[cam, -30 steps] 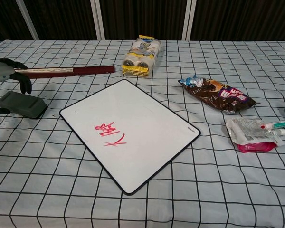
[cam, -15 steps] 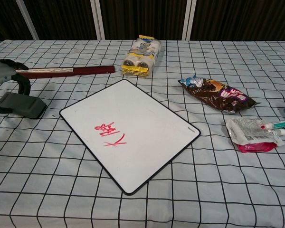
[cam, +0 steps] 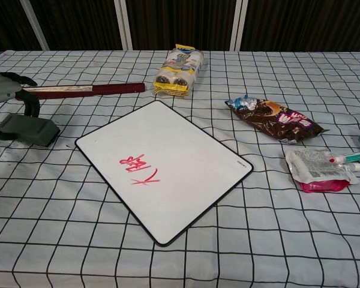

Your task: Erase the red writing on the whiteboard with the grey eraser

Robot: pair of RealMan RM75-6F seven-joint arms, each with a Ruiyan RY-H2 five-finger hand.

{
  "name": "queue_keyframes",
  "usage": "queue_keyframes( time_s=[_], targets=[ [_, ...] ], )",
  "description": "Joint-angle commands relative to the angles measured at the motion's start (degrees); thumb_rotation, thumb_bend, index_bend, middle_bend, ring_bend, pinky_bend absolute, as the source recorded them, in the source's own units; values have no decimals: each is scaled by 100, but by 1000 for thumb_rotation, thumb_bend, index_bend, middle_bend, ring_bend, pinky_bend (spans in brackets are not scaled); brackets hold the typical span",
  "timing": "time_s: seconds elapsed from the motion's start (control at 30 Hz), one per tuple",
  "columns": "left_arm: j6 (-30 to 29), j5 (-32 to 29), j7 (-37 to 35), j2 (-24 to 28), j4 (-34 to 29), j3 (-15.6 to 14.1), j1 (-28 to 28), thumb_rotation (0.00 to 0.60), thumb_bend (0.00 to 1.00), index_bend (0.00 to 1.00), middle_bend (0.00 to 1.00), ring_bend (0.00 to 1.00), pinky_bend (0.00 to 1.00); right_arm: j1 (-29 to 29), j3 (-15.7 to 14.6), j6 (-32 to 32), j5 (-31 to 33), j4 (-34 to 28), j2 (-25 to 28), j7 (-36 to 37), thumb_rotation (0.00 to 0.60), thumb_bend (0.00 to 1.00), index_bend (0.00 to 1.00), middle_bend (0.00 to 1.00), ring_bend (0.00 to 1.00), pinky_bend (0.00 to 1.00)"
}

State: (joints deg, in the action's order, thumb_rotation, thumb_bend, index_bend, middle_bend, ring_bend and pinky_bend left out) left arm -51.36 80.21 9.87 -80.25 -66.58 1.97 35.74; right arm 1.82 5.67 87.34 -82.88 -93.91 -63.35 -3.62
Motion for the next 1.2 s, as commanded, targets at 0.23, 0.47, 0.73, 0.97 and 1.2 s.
queue_keyframes(
  time_s=[0.23,0.47,0.73,0.97,1.2],
  targets=[
    [-478,142,254,622,-1095,288,96,600,340,432,426,0,37,-5,1,11,-7,-18,15,20,600,107,7,38,142,187],
    [-107,-372,1446,857,-2300,655,554,600,340,430,426,0,36,-12,0,21,-7,-24,24,31,600,108,7,38,142,187],
    [305,-2480,2975,357,-2853,875,1160,600,339,424,423,0,36,-17,-2,27,-13,-22,25,48,600,108,7,38,142,187],
    [-267,-3679,3982,-216,-2921,761,1580,600,339,424,430,0,35,-22,1,43,-16,-21,22,44,600,108,7,38,142,187],
    [-896,-3998,4373,-697,-2895,636,1713,600,339,424,431,0,30,-20,5,36,-6,-21,25,51,600,107,6,38,142,187]
  ],
)
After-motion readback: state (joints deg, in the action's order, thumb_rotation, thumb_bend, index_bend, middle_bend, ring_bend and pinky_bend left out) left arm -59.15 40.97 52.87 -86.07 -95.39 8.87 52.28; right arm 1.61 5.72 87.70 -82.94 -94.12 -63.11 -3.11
